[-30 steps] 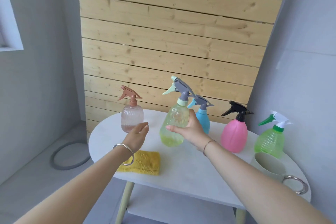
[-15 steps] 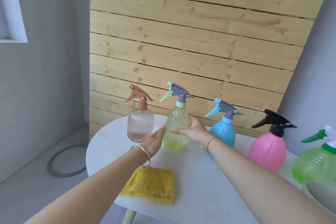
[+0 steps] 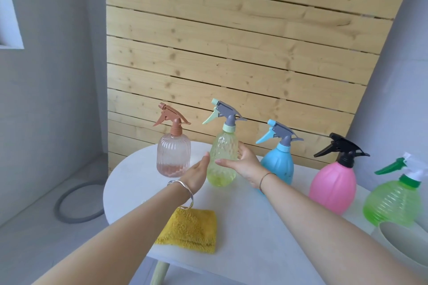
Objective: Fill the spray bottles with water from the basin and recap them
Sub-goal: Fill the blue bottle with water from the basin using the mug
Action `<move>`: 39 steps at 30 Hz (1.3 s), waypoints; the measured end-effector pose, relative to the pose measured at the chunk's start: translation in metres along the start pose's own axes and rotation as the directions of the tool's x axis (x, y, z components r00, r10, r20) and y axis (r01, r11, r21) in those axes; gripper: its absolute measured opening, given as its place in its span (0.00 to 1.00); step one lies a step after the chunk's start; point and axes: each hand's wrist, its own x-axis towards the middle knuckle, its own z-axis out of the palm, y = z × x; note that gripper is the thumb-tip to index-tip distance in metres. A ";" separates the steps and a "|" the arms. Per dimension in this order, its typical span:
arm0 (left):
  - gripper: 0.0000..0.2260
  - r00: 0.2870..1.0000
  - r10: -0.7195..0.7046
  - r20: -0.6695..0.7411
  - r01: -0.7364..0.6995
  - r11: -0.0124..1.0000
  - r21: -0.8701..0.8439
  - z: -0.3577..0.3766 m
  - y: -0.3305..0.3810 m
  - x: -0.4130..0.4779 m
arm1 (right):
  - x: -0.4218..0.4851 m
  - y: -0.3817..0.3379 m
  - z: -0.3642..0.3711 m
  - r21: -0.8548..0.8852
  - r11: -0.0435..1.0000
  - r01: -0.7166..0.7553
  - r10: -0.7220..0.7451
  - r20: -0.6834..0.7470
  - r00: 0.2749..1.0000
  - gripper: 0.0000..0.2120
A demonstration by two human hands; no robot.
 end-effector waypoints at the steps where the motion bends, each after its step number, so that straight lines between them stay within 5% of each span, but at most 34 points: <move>1: 0.29 1.000 -0.002 -0.007 0.002 1.000 -0.002 0.000 0.000 0.000 | -0.001 -0.001 0.000 0.009 1.000 0.002 -0.002 0.004 1.000 0.31; 5: 0.28 0.999 0.009 -0.050 -0.009 1.000 -0.009 0.004 0.002 -0.008 | -0.017 -0.006 0.002 0.013 1.000 -0.003 0.004 -0.044 0.999 0.31; 7: 0.26 0.994 0.044 -0.097 -0.048 0.998 -0.041 0.007 0.006 -0.017 | -0.033 -0.009 0.000 0.022 0.996 0.082 -0.077 -0.174 0.982 0.22; 10: 0.19 0.960 0.145 -0.238 -0.170 0.982 -0.086 0.018 0.021 -0.037 | -0.060 -0.016 -0.021 -0.136 0.952 0.275 -0.305 -0.528 0.793 0.13; 13: 0.14 0.937 0.218 -0.272 -0.250 0.964 -0.087 0.034 0.037 -0.047 | -0.063 -0.017 -0.052 -0.198 0.963 0.185 -0.271 -0.695 0.666 0.18; 17: 0.15 0.946 0.243 -0.214 -0.258 0.965 -0.047 0.062 0.050 -0.049 | -0.035 -0.009 -0.080 0.088 0.992 -0.090 0.126 -0.639 0.758 0.31; 19: 0.15 0.954 0.222 -0.203 -0.238 0.969 -0.058 0.072 0.053 -0.048 | -0.022 -0.004 -0.090 0.117 0.980 -0.158 0.196 -0.521 0.831 0.23; 22: 0.17 0.965 0.187 -0.182 -0.200 0.978 -0.056 0.081 0.055 -0.051 | -0.024 -0.002 -0.094 0.022 0.997 -0.075 0.076 -0.492 0.867 0.09; 26: 0.27 0.975 0.186 -0.123 -0.185 0.983 0.017 0.085 0.062 -0.068 | -0.073 -0.025 -0.090 -0.073 0.994 0.084 -0.109 -0.498 0.860 0.09; 30: 0.45 0.964 0.264 0.039 -0.267 0.958 0.110 0.087 0.083 -0.118 | -0.145 -0.072 -0.087 0.044 0.989 0.139 -0.104 -0.461 0.881 0.13; 33: 0.42 0.936 0.336 0.100 -0.341 0.940 0.032 0.090 0.095 -0.167 | -0.198 -0.107 -0.085 0.171 0.971 0.169 -0.085 -0.417 0.905 0.11; 39: 0.40 0.938 0.338 0.083 -0.338 0.941 -0.009 0.084 0.118 -0.240 | -0.276 -0.162 -0.088 0.145 0.975 0.171 -0.105 -0.378 0.920 0.09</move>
